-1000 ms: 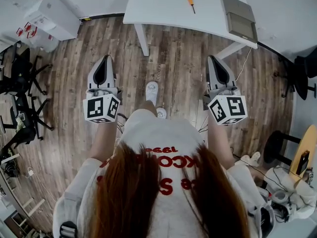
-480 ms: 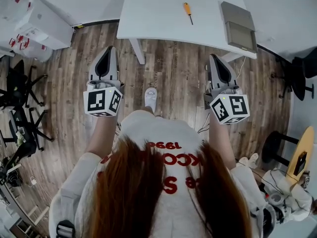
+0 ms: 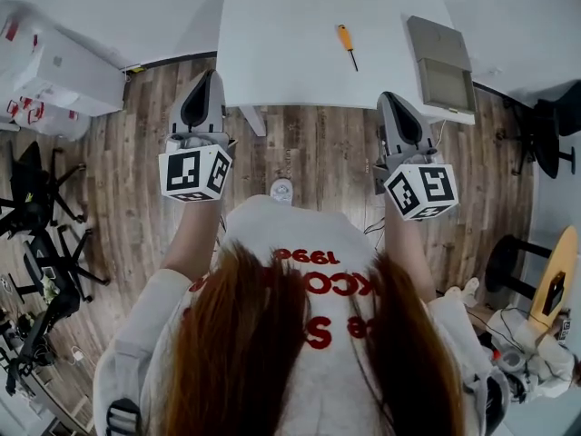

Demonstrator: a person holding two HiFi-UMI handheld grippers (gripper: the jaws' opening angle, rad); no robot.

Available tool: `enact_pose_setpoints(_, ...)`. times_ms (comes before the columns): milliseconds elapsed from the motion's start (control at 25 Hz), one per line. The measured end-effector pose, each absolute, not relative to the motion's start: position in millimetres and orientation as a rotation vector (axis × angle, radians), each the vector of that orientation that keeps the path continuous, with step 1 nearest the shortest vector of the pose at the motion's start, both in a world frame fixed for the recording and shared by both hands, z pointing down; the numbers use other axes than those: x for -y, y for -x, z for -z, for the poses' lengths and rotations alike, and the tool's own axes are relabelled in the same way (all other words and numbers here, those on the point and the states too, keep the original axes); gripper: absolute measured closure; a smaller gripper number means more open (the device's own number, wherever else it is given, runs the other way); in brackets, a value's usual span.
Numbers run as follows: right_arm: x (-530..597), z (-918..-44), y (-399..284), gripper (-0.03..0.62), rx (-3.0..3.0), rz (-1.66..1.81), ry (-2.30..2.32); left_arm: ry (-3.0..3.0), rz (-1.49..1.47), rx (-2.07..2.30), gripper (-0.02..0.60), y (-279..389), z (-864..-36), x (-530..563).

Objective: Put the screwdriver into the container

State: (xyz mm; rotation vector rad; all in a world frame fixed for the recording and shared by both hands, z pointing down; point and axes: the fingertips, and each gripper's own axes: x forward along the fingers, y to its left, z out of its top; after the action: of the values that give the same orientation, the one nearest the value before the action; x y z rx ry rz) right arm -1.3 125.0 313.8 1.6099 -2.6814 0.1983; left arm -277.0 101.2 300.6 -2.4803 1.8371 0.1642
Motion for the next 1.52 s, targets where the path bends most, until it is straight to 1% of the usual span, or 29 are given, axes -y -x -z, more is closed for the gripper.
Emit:
enact_pose_setpoints(640, -93.3, -328.1, -12.3, 0.589, 2.586, -0.256, -1.703, 2.592, -0.152, -1.811, 0.574, 270.0, -321.6, -59.8)
enact_pose_setpoints(960, -33.5, -325.2, -12.7, 0.588, 2.637, -0.239, -1.641, 2.541, -0.148, -1.878, 0.574, 265.6, -325.7, -20.0)
enact_pose_setpoints(1200, 35.5, -322.7, -21.3, 0.588, 2.694, -0.242, -1.57, 2.498, -0.151, -1.943, 0.575, 254.1, -327.6, 28.5)
enact_pose_setpoints(1520, 100.9, -322.6, -36.3, 0.588, 2.772, -0.262, -1.426, 2.391, -0.124, -2.024, 0.574, 240.0, -321.2, 83.2)
